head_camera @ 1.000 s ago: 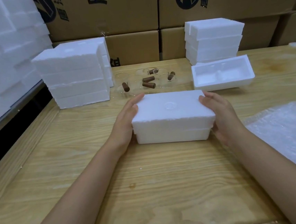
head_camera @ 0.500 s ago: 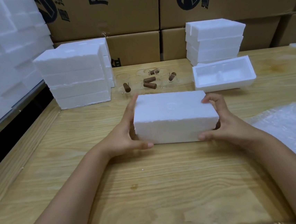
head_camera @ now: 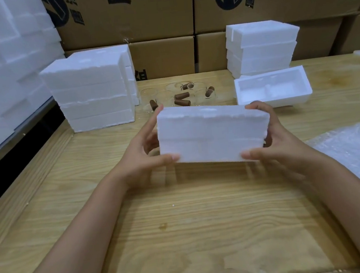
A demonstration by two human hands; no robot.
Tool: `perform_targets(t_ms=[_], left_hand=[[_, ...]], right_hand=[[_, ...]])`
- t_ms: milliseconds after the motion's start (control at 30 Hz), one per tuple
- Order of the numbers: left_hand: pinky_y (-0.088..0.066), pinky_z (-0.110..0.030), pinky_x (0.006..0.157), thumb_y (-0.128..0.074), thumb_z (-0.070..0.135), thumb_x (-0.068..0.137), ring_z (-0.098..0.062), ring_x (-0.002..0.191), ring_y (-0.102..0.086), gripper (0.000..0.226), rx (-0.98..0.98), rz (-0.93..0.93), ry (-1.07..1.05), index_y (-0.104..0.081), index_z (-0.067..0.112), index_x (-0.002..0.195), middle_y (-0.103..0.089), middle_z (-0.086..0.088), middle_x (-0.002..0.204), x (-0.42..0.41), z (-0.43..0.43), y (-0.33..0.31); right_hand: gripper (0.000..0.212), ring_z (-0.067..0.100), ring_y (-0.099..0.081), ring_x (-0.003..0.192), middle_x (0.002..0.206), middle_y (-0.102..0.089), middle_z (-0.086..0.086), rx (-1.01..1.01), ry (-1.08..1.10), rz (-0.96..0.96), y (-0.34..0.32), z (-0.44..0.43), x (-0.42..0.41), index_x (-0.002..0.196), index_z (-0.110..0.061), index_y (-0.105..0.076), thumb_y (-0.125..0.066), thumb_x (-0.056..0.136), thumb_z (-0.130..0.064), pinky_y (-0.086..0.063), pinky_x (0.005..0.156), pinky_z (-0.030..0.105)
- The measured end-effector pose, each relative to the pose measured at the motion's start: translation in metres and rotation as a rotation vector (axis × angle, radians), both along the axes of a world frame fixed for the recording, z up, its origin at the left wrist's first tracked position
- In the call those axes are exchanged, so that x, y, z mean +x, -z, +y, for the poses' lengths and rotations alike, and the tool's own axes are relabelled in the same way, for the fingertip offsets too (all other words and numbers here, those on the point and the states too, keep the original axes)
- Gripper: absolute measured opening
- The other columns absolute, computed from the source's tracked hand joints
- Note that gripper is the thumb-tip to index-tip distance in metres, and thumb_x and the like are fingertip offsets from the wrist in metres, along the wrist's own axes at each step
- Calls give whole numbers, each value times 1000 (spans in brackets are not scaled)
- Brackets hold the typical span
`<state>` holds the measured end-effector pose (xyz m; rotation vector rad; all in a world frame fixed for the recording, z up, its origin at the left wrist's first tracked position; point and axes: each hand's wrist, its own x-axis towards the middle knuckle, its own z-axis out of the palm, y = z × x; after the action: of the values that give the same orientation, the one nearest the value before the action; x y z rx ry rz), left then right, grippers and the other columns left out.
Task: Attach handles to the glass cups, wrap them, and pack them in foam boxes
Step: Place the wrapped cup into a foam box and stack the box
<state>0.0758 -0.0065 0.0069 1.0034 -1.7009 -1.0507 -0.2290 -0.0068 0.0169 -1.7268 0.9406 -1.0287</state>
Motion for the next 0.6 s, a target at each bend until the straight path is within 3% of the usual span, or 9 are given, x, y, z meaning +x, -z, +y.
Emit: perform_targets(t_ms=[100,233,367,500,600], left_hand=[[-53,-28,87,-78,42,63,-13,114,-61,86,31,38,-12,-38,53,139,-66,13,121,-2,-3,0],[-52,-28,87,-70,47,70,-17,114,-63,81,93,70,5,-40,33,144,-68,7,121,-2,-8,6],[-54,-27,86,-65,55,74,-14,114,-62,77,91,53,19,-39,35,144,-65,11,125,-3,-9,8],[-55,-30,84,-59,77,70,-10,119,-58,71,112,96,1,-46,49,134,-56,13,135,-10,-10,4],[-56,-25,79,-60,67,72,-5,112,-62,50,119,130,-57,-52,61,121,-61,21,126,-5,-7,1]], right_hand=[[75,-1,-63,96,101,-63,-28,71,-36,-41,-8,0,-2,119,-56,-38,-77,56,-39,-52,72,17],[68,9,-63,107,112,-66,-19,159,-83,-58,-9,-2,0,114,-65,-42,-75,58,-45,-55,82,32],[68,15,-64,105,112,-65,-18,174,-78,-82,-9,-3,0,114,-63,-43,-75,57,-45,-57,79,39],[69,5,-64,102,107,-65,-23,119,-58,-68,-8,-3,-1,115,-64,-42,-75,57,-47,-56,76,27],[75,0,-62,94,99,-60,-29,35,-3,-28,-4,-1,8,120,-54,-38,-76,55,-46,-51,72,17]])
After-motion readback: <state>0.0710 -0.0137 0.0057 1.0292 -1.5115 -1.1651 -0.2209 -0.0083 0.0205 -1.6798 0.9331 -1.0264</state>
